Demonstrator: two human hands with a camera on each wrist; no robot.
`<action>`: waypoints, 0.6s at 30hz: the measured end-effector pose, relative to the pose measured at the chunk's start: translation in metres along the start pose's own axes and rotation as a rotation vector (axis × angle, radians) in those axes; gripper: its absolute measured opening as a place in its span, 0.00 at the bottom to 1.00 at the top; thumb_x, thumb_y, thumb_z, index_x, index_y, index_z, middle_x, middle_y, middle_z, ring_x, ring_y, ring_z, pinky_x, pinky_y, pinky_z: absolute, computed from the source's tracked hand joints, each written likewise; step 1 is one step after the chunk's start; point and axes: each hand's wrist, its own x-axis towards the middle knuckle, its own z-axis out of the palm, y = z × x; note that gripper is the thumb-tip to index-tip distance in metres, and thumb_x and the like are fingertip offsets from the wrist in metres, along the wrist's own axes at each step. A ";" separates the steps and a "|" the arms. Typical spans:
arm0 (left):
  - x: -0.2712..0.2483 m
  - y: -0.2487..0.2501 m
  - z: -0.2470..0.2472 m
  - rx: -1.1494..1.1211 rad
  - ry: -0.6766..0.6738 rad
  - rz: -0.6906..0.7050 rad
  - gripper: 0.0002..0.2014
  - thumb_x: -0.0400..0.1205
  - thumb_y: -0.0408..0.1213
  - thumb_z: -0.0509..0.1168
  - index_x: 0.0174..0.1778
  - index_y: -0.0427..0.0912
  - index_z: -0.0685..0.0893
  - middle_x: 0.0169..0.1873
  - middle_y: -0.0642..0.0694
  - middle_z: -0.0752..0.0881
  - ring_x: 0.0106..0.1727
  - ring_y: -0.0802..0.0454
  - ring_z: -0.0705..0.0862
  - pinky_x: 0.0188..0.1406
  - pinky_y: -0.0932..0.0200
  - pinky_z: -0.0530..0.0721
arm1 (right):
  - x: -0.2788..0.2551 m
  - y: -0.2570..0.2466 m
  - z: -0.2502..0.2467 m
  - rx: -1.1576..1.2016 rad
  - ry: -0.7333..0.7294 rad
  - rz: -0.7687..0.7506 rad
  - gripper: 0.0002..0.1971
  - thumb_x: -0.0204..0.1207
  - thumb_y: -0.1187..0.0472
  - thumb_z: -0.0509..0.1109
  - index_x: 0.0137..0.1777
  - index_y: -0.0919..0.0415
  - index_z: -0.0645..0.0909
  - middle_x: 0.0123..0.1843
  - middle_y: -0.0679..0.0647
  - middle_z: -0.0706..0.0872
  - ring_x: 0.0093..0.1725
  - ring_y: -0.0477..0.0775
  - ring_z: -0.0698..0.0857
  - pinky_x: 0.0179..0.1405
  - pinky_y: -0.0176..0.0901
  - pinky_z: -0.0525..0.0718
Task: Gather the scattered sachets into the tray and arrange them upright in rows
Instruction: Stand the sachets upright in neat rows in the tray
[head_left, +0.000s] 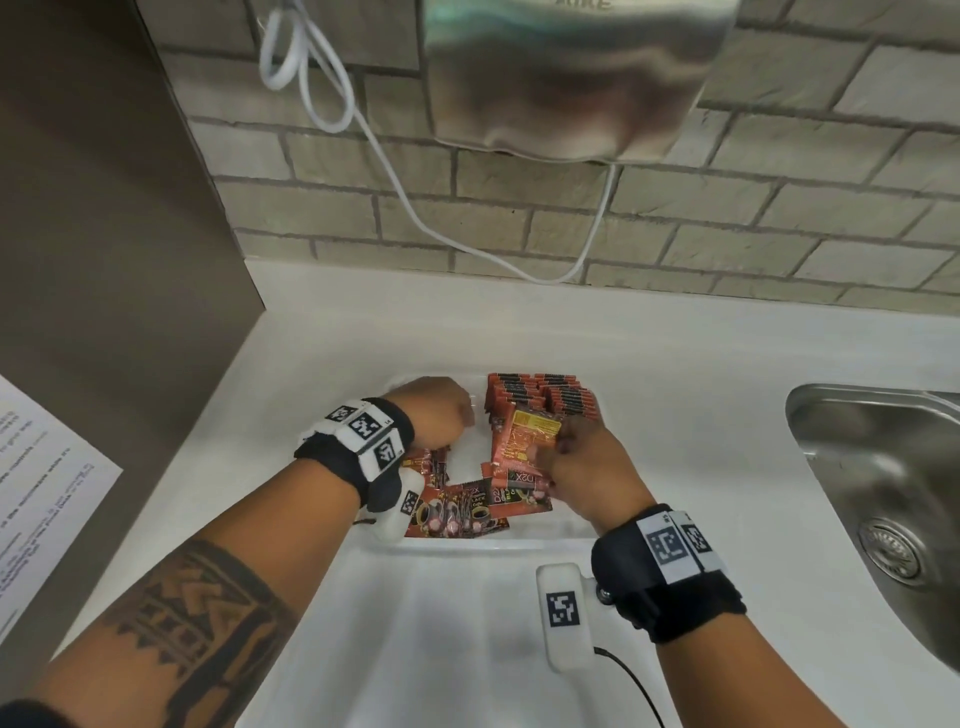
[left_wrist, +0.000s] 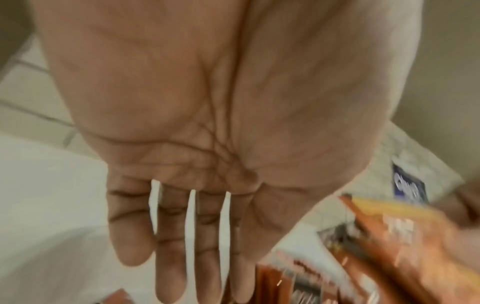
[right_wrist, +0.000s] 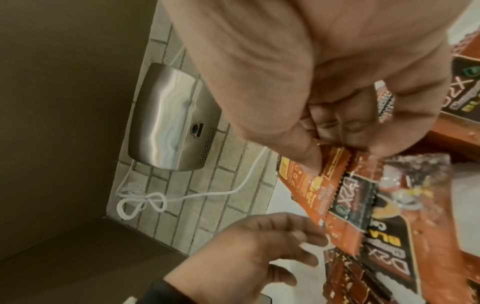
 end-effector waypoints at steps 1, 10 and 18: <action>-0.006 0.002 -0.003 -0.182 0.010 0.009 0.15 0.90 0.37 0.57 0.67 0.43 0.87 0.64 0.50 0.85 0.65 0.45 0.83 0.64 0.53 0.81 | 0.000 0.001 0.001 0.031 -0.012 0.003 0.08 0.75 0.59 0.76 0.42 0.56 0.77 0.40 0.57 0.88 0.46 0.65 0.90 0.50 0.68 0.89; -0.040 0.005 0.012 -1.288 -0.197 0.046 0.14 0.85 0.44 0.65 0.67 0.50 0.79 0.57 0.45 0.90 0.59 0.38 0.90 0.52 0.32 0.89 | 0.007 -0.026 0.018 0.355 -0.077 -0.099 0.09 0.77 0.70 0.75 0.55 0.62 0.82 0.52 0.62 0.91 0.51 0.62 0.92 0.51 0.65 0.91; -0.053 -0.035 0.026 -1.326 0.091 -0.001 0.14 0.89 0.35 0.64 0.71 0.44 0.76 0.63 0.37 0.87 0.58 0.37 0.90 0.39 0.49 0.91 | 0.004 -0.018 0.038 0.145 -0.054 -0.113 0.12 0.83 0.43 0.67 0.50 0.51 0.84 0.46 0.49 0.91 0.48 0.49 0.90 0.51 0.53 0.89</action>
